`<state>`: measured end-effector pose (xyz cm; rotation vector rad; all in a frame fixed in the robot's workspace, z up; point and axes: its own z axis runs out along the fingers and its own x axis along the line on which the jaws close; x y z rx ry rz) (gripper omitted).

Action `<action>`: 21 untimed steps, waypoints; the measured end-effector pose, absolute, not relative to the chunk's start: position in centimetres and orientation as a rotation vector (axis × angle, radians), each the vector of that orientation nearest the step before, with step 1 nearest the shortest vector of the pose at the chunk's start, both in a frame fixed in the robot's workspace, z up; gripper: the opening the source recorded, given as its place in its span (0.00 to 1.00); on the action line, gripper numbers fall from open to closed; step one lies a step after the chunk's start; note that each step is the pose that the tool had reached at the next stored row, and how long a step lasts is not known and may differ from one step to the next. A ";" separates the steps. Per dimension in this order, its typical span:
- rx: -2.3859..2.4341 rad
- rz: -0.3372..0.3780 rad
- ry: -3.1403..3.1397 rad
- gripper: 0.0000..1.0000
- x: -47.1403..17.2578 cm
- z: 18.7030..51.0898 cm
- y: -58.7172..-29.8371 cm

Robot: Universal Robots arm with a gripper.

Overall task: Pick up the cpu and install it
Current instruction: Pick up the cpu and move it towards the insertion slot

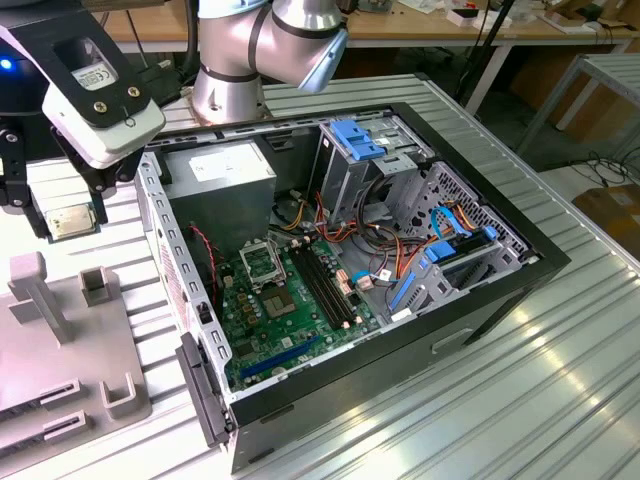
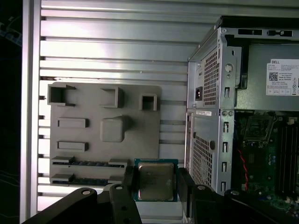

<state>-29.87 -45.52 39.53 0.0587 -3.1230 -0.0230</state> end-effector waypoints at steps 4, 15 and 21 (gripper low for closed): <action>0.059 -0.023 -3.123 0.47 -29.7 39.5 -45.5; 0.059 -0.023 -3.123 0.47 -29.2 39.5 -45.5; 0.059 -0.023 -3.123 0.47 -27.5 39.5 -45.5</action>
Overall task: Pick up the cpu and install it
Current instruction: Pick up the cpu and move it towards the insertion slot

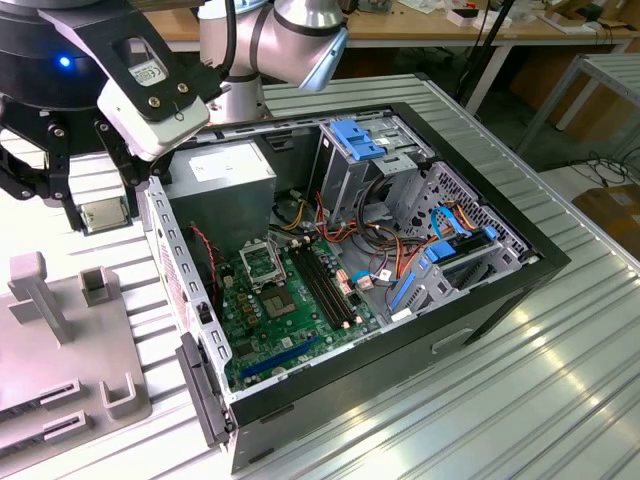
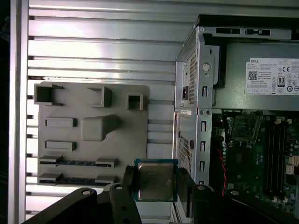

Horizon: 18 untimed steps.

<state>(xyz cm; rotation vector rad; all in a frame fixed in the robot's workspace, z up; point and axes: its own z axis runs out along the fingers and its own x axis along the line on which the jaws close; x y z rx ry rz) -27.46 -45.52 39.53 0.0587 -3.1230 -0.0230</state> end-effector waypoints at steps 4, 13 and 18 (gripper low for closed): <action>0.059 -0.023 -3.123 0.47 -27.4 39.5 -45.5; 0.059 -0.023 -3.123 0.47 -27.0 39.5 -45.5; 0.059 -0.023 -3.123 0.47 -26.7 39.5 -45.5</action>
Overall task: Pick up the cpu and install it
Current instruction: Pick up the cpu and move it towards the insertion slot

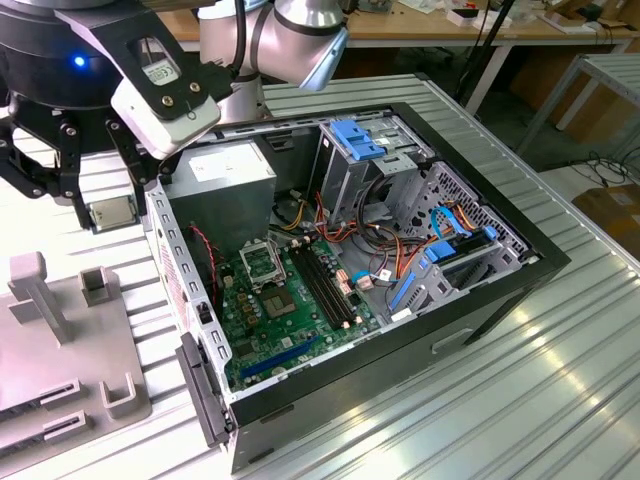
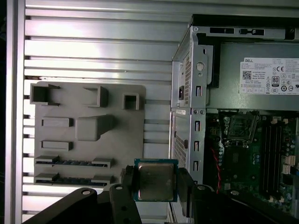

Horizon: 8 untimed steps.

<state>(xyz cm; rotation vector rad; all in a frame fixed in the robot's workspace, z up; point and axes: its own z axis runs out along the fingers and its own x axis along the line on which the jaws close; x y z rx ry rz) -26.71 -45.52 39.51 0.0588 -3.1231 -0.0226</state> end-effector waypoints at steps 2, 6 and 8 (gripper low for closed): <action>0.059 -0.022 -3.123 0.47 -26.6 39.5 -45.5; 0.059 -0.022 -3.123 0.47 -26.5 39.5 -45.5; 0.059 -0.022 -3.123 0.47 -26.4 39.5 -45.5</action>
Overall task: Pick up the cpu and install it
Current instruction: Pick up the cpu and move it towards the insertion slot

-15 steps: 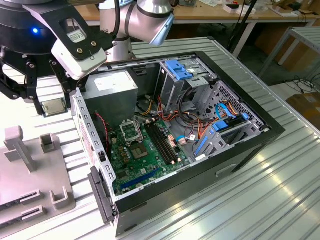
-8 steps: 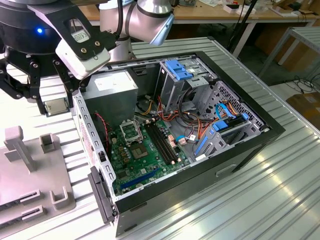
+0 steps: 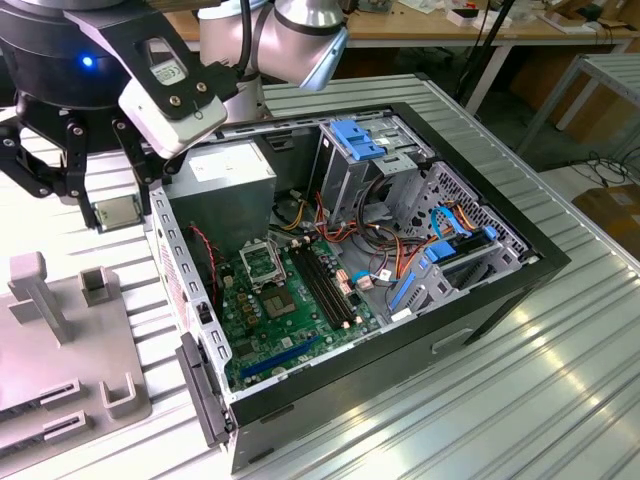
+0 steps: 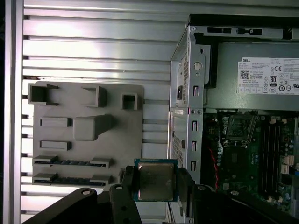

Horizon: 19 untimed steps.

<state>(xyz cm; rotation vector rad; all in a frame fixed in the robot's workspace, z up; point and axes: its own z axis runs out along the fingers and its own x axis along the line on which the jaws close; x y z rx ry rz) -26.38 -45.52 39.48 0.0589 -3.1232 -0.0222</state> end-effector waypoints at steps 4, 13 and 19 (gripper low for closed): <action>0.059 -0.022 -3.123 0.47 -26.2 39.5 -45.5; 0.059 -0.022 -3.123 0.47 -25.8 39.5 -45.5; 0.059 -0.021 -3.123 0.47 -25.5 39.5 -45.5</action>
